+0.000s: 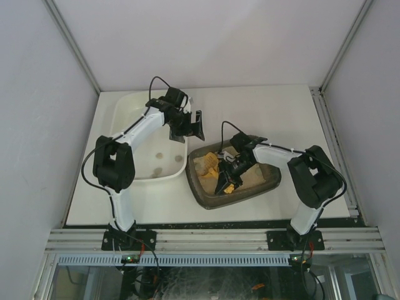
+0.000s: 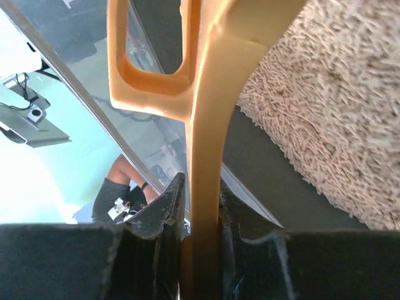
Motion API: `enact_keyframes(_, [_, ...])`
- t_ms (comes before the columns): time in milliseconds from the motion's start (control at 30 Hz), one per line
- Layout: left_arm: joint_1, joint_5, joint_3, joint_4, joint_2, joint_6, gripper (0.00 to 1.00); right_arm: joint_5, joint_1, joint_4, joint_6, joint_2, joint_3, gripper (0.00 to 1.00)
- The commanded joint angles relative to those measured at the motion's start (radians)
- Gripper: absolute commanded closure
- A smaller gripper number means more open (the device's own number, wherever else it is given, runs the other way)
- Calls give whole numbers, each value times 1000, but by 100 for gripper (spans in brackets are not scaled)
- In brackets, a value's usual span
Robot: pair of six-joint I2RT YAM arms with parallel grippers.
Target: Clean the litter box
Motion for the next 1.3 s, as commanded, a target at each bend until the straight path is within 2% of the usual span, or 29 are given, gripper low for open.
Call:
enact_keyframes(0, [-13, 9, 0, 47, -89, 27, 0, -46, -43, -18, -8, -101, -50, 100])
enact_keyframes(333, [-14, 18, -4, 53, -82, 21, 0, -26, -118, -68, -19, -265, -151, 100])
enact_keyframes(733, [-18, -3, -2, 53, -90, 31, 0, 20, -134, -130, -20, -366, -219, 100])
enact_keyframes(1000, [-20, 2, -6, 53, -84, 31, 0, 71, -110, -164, -36, -274, -171, 100])
enact_keyframes(1267, [-26, 23, -29, 74, -87, 16, 0, 49, -89, -184, -37, -178, -72, 100])
